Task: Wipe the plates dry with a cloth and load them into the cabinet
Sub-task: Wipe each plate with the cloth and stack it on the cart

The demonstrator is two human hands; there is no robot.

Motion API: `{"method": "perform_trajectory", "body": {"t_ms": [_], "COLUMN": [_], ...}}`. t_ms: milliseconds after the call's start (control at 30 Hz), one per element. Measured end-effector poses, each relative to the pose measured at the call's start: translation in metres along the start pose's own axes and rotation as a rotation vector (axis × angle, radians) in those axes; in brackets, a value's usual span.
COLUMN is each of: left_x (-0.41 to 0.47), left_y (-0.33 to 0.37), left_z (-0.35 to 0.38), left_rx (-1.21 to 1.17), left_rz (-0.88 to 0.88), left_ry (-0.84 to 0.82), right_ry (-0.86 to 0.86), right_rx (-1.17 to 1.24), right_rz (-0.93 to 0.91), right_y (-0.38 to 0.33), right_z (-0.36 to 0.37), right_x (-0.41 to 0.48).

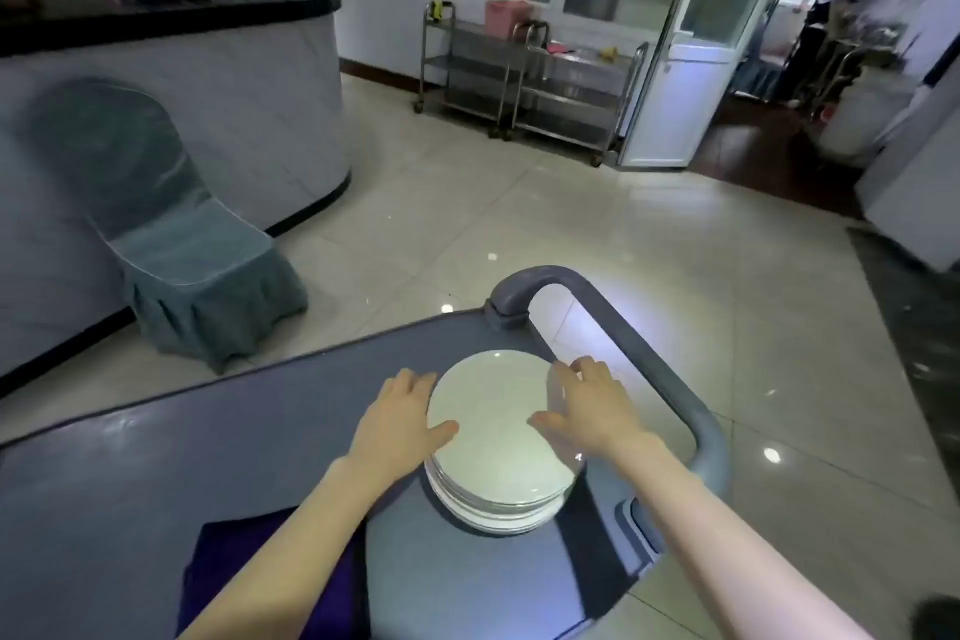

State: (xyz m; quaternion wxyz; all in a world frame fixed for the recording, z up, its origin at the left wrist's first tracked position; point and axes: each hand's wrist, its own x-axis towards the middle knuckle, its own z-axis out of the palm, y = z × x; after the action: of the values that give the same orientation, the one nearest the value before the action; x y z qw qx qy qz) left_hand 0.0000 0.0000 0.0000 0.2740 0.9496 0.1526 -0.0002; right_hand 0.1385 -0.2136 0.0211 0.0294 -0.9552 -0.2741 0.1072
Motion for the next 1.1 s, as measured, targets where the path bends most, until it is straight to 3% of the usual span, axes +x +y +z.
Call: {"method": "perform_trajectory", "body": {"t_ms": [167,433,667,833,967,1033,1100], "left_x": [0.0,-0.005,-0.033,-0.067,-0.1,-0.114,-0.123], "left_y": [0.001,-0.002,-0.021,-0.047,-0.081,-0.104,-0.128], "left_z": [0.02,0.025,0.01,-0.019,-0.035,-0.034,-0.026], "left_rx": [-0.247,-0.516,-0.723,-0.9,-1.076,-1.063,-0.892], "left_rz": [-0.138,-0.274,-0.332,-0.386,-0.375,-0.41,-0.496], "left_ry": [0.044,0.127,0.182,0.259,0.308,0.316,0.361], "right_ry": [-0.002,0.002,0.037,0.009,0.008,-0.029,-0.059], "right_rx": [0.203,0.473,0.692,1.097,1.246,1.258,1.264], "right_rz": [0.183,0.279,0.225,0.169,0.15,0.132,0.104], "right_y": [0.006,-0.001,-0.022,-0.066,-0.108,-0.125,-0.138], "right_z": [0.015,0.015,0.011,0.019,0.035,0.043,0.05], "right_x": [-0.009,-0.008,-0.01,-0.005,0.0,0.003,0.006]}}
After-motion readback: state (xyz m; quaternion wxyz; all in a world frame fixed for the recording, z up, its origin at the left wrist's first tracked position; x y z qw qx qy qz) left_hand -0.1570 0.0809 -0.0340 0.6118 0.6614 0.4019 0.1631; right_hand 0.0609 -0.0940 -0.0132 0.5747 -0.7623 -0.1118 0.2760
